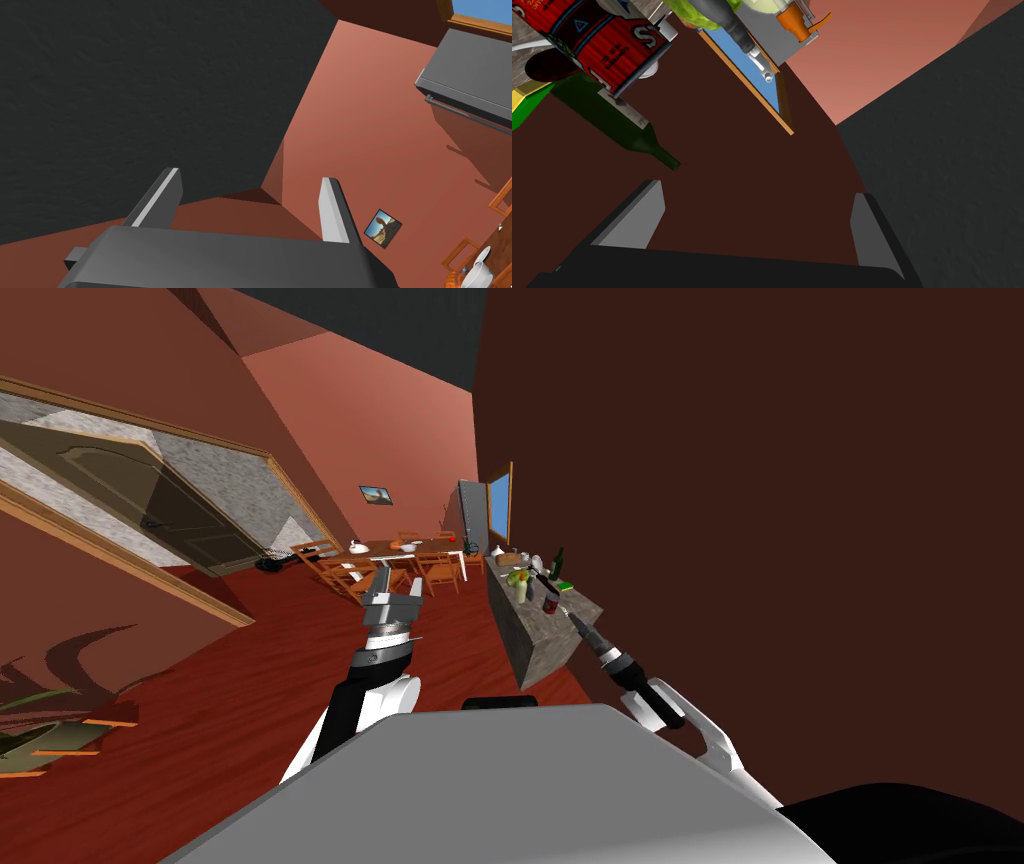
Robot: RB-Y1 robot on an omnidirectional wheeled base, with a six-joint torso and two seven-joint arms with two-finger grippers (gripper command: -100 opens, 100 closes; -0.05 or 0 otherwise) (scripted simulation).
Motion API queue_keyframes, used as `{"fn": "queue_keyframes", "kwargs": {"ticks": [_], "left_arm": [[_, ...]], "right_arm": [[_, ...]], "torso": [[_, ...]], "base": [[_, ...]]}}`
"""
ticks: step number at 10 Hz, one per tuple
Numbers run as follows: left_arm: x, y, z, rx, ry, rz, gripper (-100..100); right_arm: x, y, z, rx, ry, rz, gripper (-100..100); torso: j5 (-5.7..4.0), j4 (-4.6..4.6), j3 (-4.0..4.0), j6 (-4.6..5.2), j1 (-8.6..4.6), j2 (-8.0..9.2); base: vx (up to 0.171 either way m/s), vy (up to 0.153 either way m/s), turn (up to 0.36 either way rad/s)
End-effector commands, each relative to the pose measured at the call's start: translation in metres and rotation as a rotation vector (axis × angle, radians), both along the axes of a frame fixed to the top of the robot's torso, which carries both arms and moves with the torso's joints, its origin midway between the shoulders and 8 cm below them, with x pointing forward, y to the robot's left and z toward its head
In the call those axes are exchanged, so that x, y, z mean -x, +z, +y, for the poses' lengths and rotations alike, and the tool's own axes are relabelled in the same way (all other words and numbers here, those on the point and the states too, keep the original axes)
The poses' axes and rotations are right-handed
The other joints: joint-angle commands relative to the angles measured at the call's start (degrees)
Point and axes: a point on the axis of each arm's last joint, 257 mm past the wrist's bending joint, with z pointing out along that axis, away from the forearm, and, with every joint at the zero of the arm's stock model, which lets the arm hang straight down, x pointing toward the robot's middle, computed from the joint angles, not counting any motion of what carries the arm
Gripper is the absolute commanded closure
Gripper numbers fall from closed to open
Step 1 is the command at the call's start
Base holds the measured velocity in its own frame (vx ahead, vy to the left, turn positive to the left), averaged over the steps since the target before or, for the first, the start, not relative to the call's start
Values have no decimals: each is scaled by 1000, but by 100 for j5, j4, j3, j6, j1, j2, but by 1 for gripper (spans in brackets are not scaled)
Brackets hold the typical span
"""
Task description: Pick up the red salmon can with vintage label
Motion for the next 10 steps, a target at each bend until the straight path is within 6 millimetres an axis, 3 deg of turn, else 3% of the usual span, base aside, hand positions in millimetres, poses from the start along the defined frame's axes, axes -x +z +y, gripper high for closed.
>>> {"fn": "queue_keyframes", "kwargs": {"ticks": [1, 2, 4, 5, 6, 7, 8, 9, 10], "left_arm": [[0, 0, 0, 0, 0, 0, 0], [0, 0, 0, 0, 0, 0, 0], [0, 0, 0, 0, 0, 0, 0], [0, 0, 0, 0, 0, 0, 0], [0, 0, 0, 0, 0, 0, 0], [0, 0, 0, 0, 0, 0, 0], [0, 0, 0, 0, 0, 0, 0], [0, 0, 0, 0, 0, 0, 0], [0, 0, 0, 0, 0, 0, 0]], "right_arm": [[3, -9, -5, 51, 20, 24, -100], [9, -29, -11, 96, 32, 66, -100], [9, -28, -14, 134, 51, 73, -100], [17, -48, -22, 184, 66, 116, -100], [17, -47, -24, 209, 79, 121, -100], [26, -67, -32, 256, 94, 165, -100], [26, -65, -36, 285, 108, 170, -100], [37, -84, -45, 328, 123, 215, -100], [37, -82, -49, 360, 137, 220, -100]], "torso": [[0, 0, 0, 0, 0, 0], [1, 0, 0, 2, -3, 0], [0, 0, 0, 2, -6, -1], [-2, 1, 0, 3, -17, 0], [-2, 0, 0, 1, -13, -1], [-1, 0, -1, 2, -11, -2], [-1, 0, -1, 1, -5, -3], [0, 0, -2, 2, -7, -4], [0, -2, -6, 0, -4, -10]], "base": [[2, 59, 42], [4, 63, 87], [5, 32, 24], [7, 36, 104], [8, 39, 49], [11, 59, 97], [15, 48, 54], [36, 61, 109], [28, 47, 43]]}}
